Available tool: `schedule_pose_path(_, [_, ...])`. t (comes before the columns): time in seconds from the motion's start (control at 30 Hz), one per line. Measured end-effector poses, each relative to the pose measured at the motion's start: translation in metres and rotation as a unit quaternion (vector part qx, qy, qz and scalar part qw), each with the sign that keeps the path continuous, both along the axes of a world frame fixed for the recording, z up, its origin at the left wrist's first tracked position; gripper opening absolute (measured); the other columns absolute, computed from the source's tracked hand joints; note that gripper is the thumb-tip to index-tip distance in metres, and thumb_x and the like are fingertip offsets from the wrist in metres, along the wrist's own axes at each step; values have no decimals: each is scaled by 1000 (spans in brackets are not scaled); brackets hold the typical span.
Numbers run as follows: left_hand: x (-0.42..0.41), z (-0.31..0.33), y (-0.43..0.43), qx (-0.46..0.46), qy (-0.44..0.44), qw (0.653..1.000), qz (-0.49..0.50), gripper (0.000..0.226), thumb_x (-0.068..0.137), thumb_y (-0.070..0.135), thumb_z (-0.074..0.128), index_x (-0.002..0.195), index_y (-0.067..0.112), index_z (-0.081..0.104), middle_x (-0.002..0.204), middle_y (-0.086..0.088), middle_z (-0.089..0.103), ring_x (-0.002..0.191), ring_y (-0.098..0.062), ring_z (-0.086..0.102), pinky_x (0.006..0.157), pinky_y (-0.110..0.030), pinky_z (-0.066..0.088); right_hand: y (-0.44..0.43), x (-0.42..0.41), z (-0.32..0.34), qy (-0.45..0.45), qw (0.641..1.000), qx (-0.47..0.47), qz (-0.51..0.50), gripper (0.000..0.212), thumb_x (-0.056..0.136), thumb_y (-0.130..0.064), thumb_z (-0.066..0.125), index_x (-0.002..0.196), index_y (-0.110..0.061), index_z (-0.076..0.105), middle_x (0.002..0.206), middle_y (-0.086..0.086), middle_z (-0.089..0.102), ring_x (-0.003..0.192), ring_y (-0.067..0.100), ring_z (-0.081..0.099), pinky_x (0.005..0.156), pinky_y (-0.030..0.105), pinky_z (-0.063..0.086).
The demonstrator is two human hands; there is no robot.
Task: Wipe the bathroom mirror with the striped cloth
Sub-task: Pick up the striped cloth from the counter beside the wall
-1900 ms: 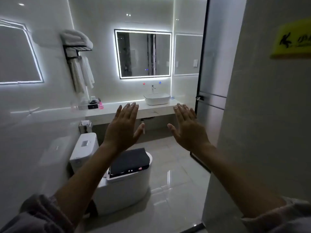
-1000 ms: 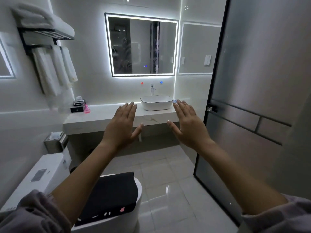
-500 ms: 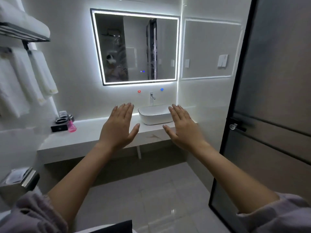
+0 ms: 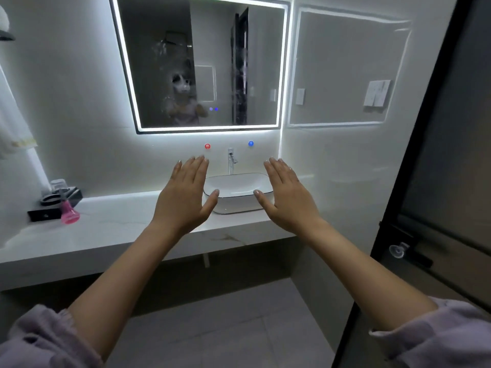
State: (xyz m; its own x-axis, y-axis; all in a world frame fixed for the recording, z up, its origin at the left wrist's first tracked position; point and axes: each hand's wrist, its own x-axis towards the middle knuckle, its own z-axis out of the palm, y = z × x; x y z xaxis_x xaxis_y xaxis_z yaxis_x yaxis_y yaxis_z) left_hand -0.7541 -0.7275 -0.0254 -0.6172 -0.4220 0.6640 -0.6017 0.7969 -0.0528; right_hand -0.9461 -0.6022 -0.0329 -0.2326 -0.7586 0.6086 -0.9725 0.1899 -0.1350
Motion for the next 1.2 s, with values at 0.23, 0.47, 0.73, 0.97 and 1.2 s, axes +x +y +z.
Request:
schedule_pose_path(0.23, [-112,0,-53,18,9,999,37,74,87,53,22,145,7,26,153,-12,28,143,-27,22,116,-37,6,-61,-120,7,14,1000,6,26,68,98,-47,39,152,-14,15,161,3,12,148,17,5,118,29,5])
schedule_pose_path(0.47, [-194,-4,-115,28,15,998,59,71,88,51,25,145,8,27,153,-10,28,143,-26,21,117,-38,7,-133,-207,-2,-1,999,9,45,67,99,-45,39,152,-13,14,161,4,11,148,17,4,118,29,3])
schedule_pose_path(0.73, [-281,-25,-240,27,4,999,44,76,86,55,18,145,6,27,152,-12,30,142,-26,23,116,-37,6,-242,-291,-35,-16,999,22,35,68,99,-46,38,153,-14,12,161,2,11,148,17,4,119,30,6])
schedule_pose_path(0.97, [-354,-20,-380,20,0,1000,15,72,88,52,24,146,7,26,153,-11,28,143,-25,22,115,-35,4,-368,-362,-32,-7,1000,17,0,69,98,-47,39,152,-12,14,160,4,12,148,18,5,117,27,4])
schedule_pose_path(1.2, [-427,-22,-479,44,-8,998,-41,71,88,49,26,144,5,29,151,-12,32,141,-26,25,116,-36,9,-457,-429,-43,-38,997,22,-66,80,90,-61,20,153,-12,13,160,3,13,148,17,6,115,24,2])
